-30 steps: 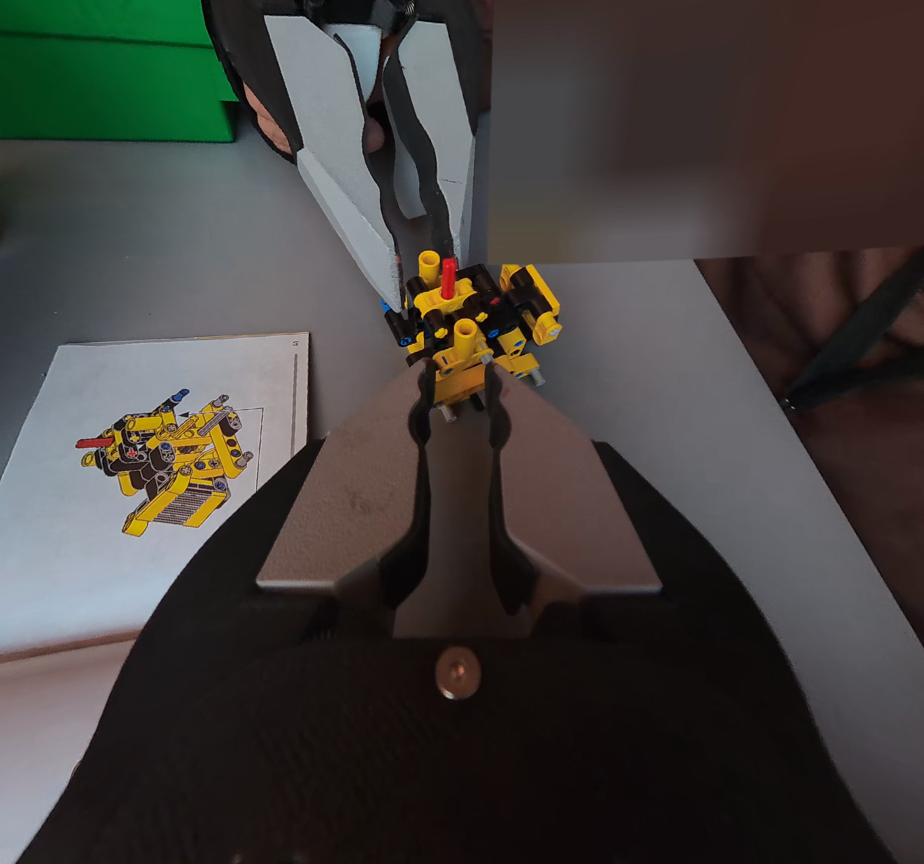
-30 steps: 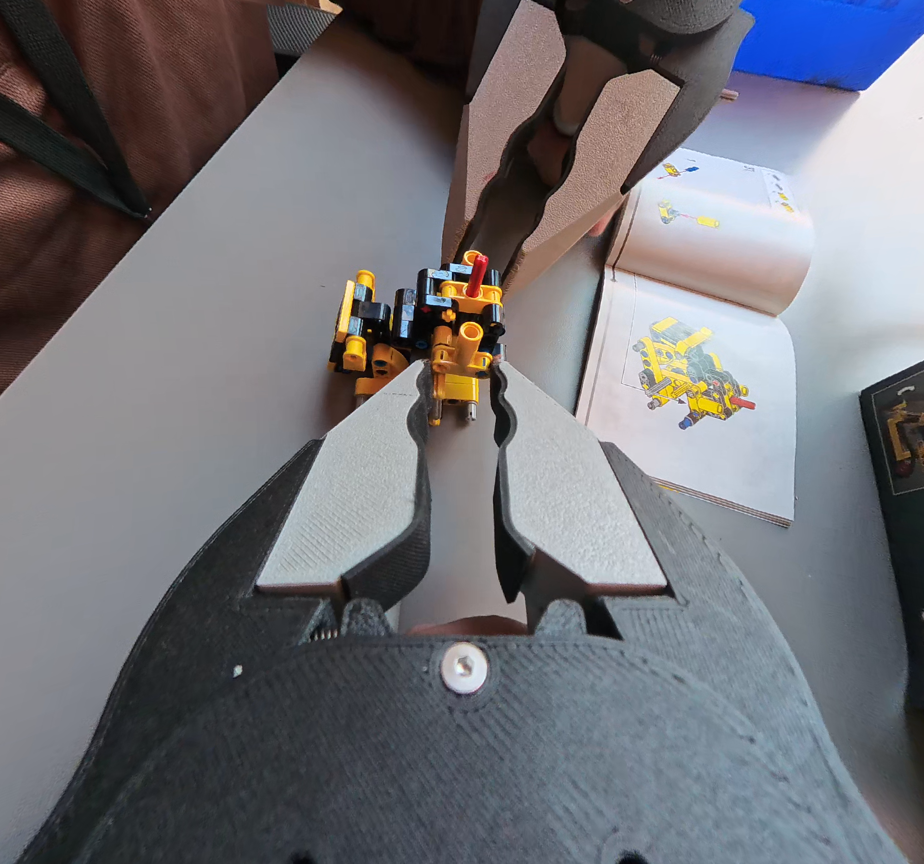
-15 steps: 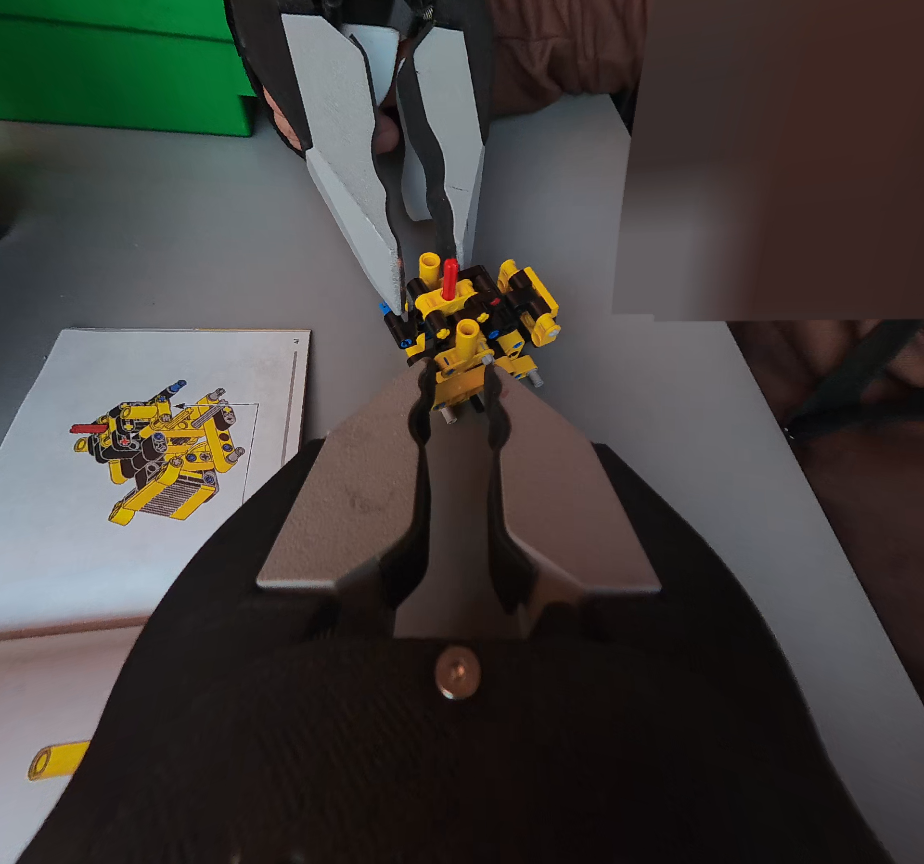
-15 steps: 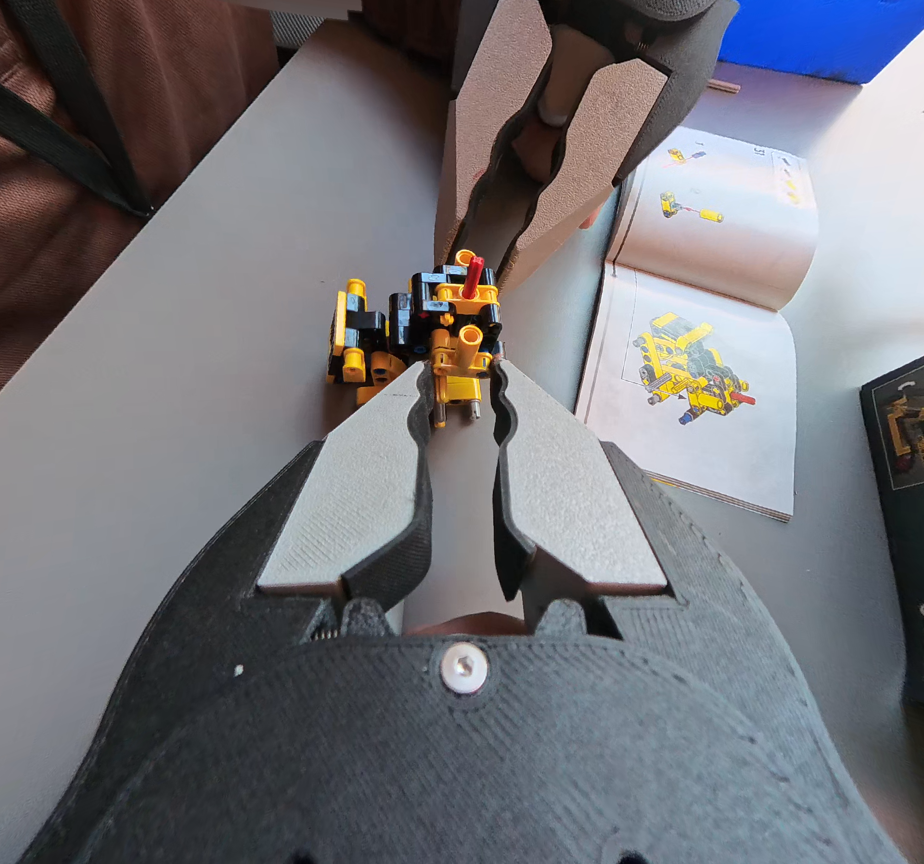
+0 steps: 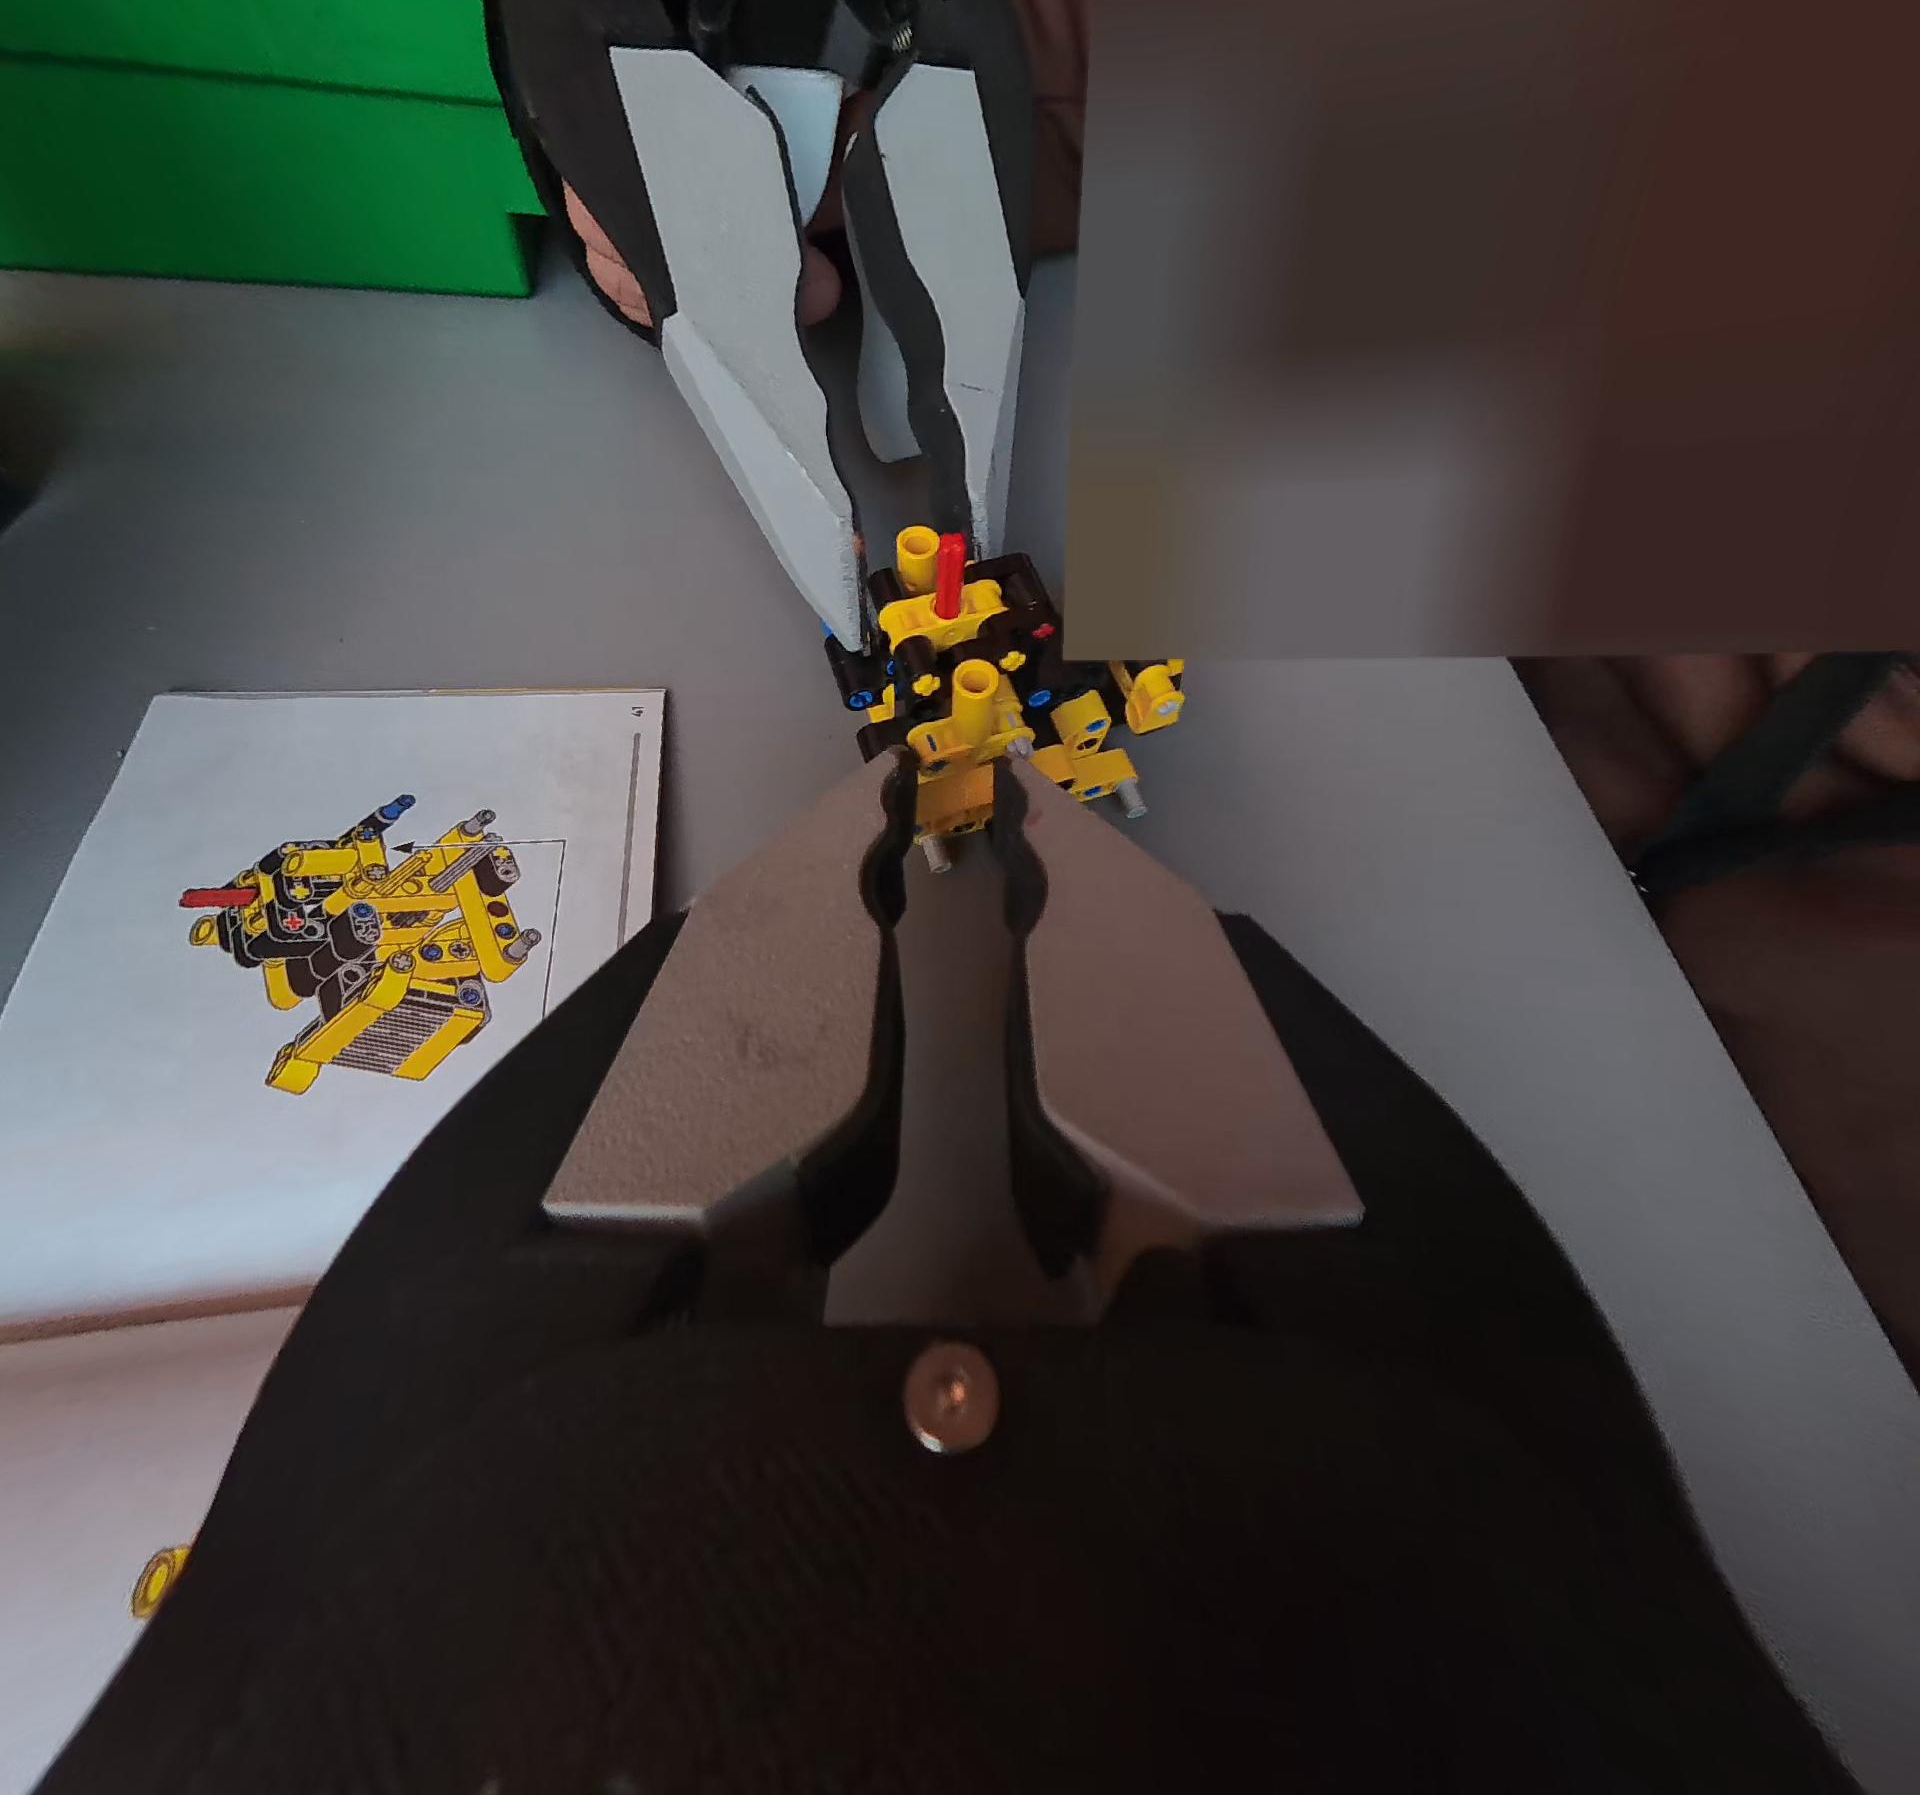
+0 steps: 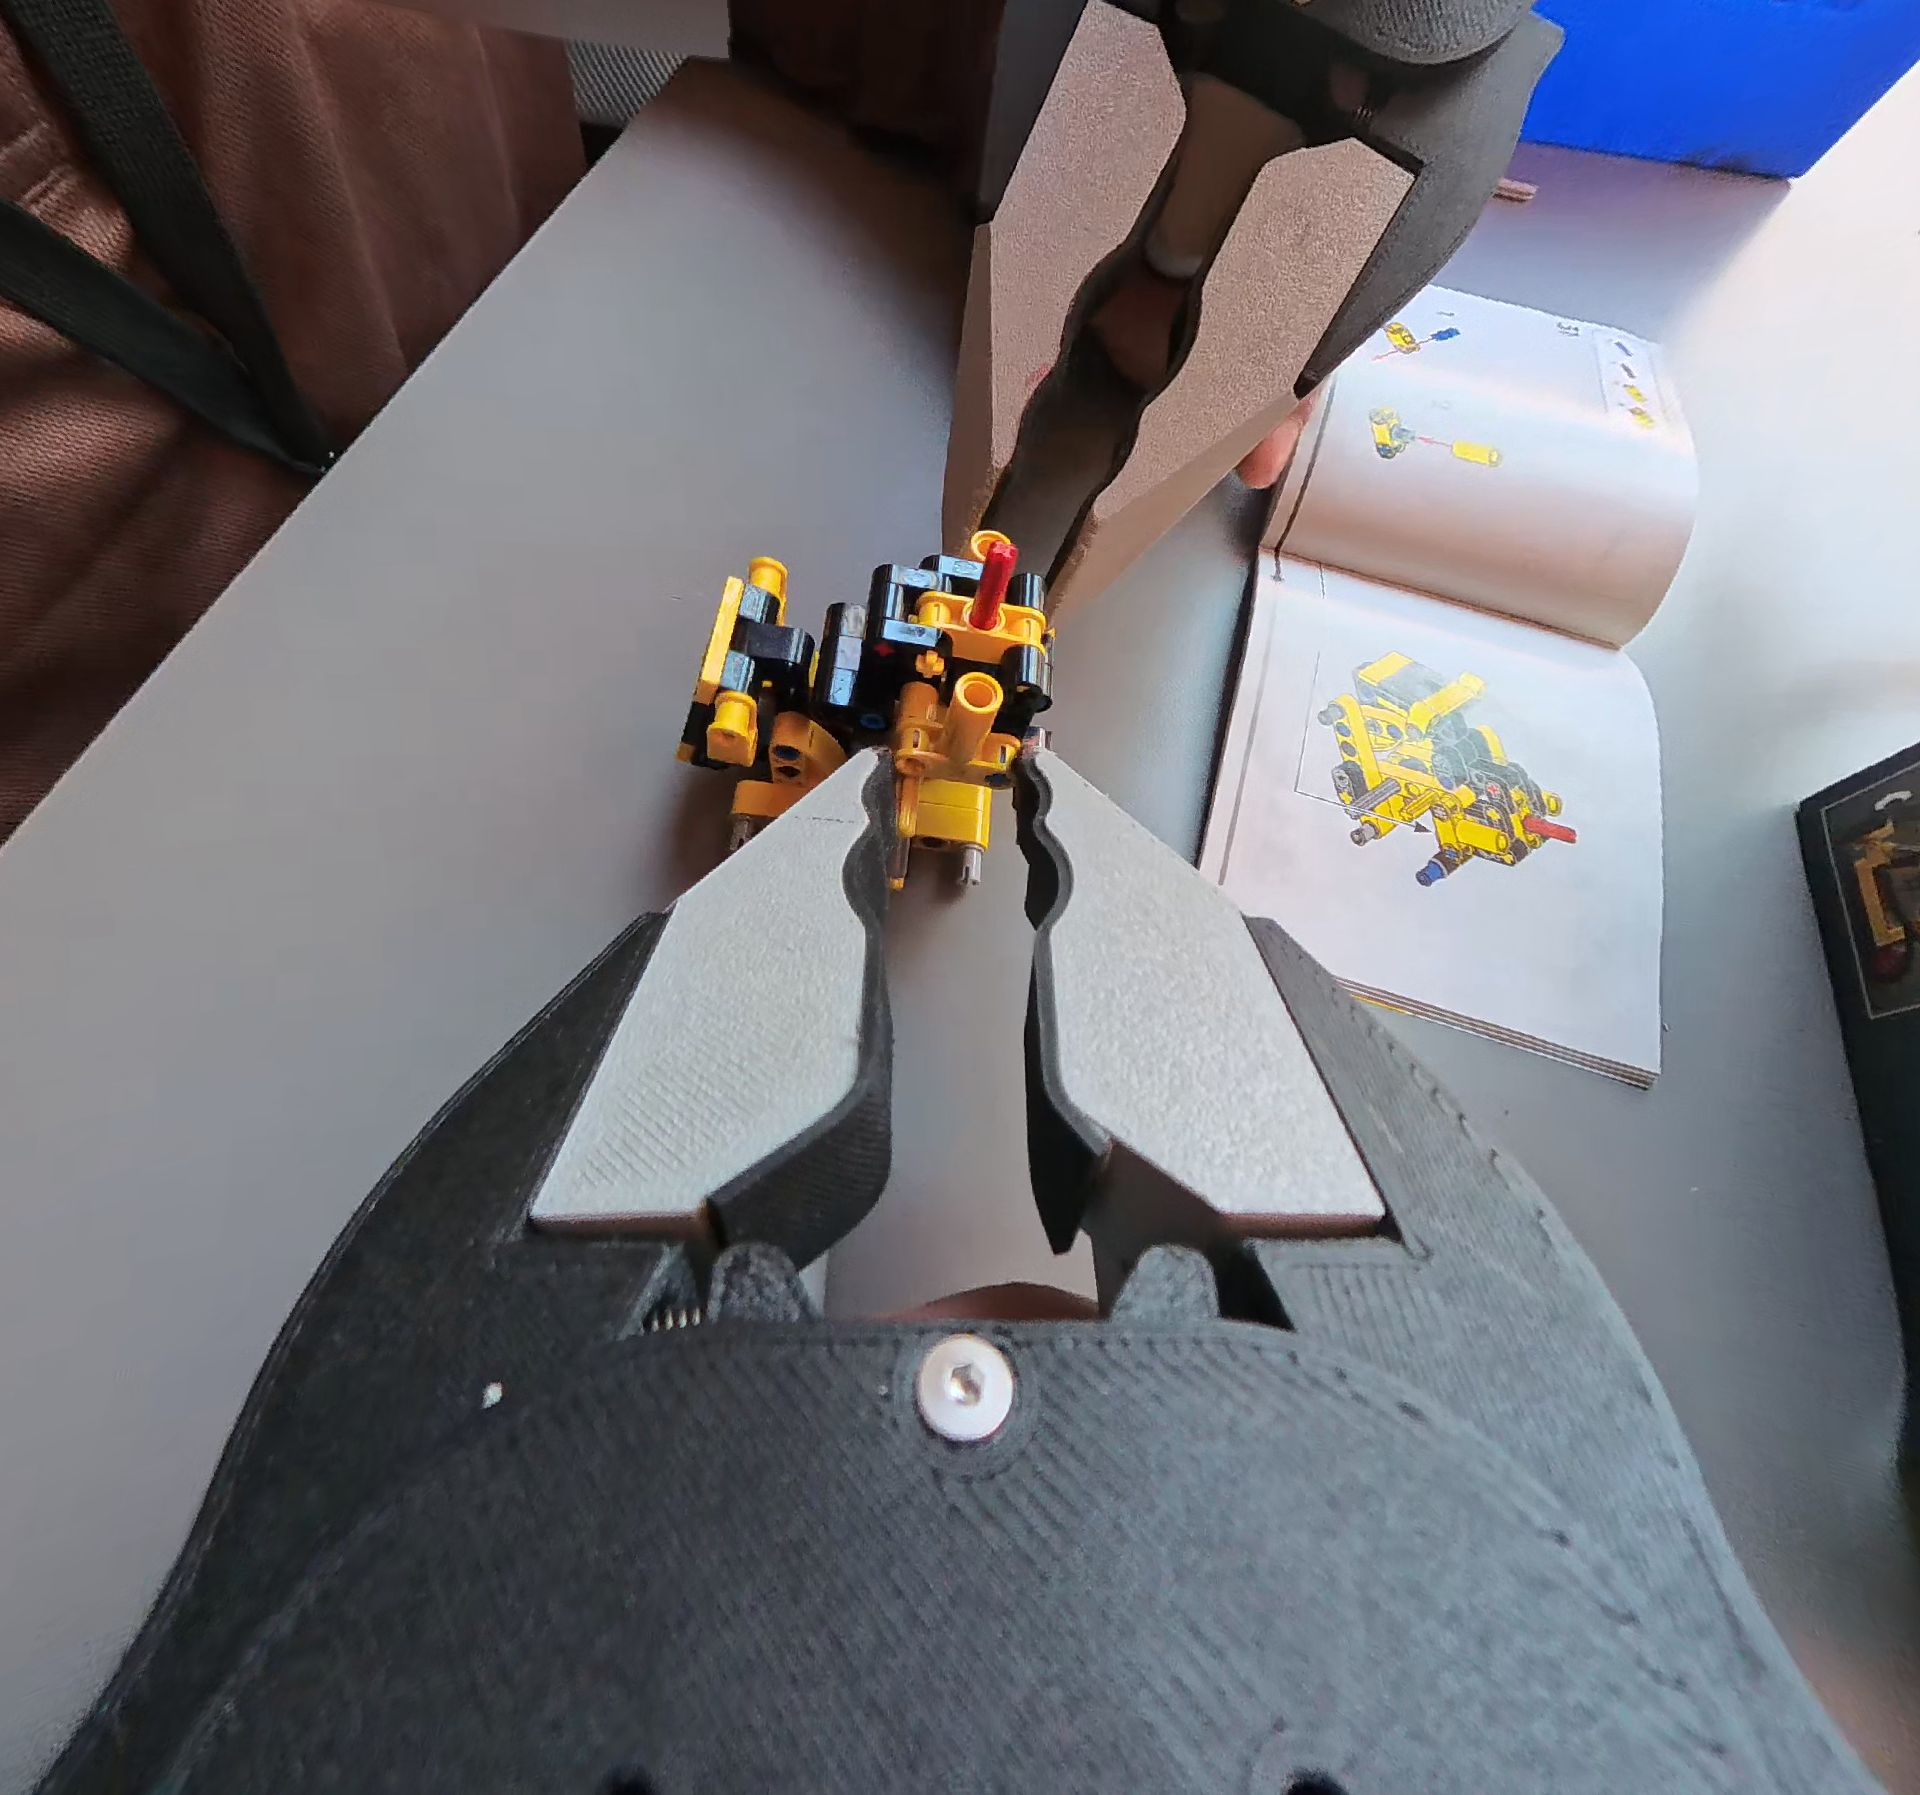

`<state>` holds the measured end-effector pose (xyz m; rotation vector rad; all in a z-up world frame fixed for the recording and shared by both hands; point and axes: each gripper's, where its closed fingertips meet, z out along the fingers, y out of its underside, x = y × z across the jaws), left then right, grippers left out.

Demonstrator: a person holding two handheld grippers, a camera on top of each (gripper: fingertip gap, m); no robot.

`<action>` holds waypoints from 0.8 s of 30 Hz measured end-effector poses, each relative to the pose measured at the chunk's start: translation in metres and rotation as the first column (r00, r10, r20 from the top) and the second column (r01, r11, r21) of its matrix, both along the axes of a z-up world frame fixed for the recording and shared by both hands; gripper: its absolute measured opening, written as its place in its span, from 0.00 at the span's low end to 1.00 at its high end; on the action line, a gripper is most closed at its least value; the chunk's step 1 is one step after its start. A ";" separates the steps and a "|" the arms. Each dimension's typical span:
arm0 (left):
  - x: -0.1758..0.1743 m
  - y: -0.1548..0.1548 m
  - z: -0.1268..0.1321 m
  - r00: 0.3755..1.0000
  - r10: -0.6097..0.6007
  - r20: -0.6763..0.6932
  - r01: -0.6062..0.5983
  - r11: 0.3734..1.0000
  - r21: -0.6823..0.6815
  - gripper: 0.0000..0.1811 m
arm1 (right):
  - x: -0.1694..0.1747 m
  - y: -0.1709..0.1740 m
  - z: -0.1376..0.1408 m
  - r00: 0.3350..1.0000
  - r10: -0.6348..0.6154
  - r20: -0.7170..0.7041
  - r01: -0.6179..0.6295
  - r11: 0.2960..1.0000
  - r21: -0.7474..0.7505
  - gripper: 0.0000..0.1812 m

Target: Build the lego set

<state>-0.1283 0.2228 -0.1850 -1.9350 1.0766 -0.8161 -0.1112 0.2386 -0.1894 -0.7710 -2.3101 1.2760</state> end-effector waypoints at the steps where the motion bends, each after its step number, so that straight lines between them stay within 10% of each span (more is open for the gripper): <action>1: 0.000 -0.001 -0.001 1.000 -0.005 -0.009 0.005 1.000 0.002 0.06 | 0.000 0.000 0.000 1.000 0.001 -0.003 -0.001 1.000 0.003 0.11; 24: 0.005 0.000 -0.002 1.000 -0.005 -0.018 0.005 1.000 0.007 0.13 | 0.001 0.000 -0.001 1.000 0.006 0.004 -0.006 1.000 0.004 0.11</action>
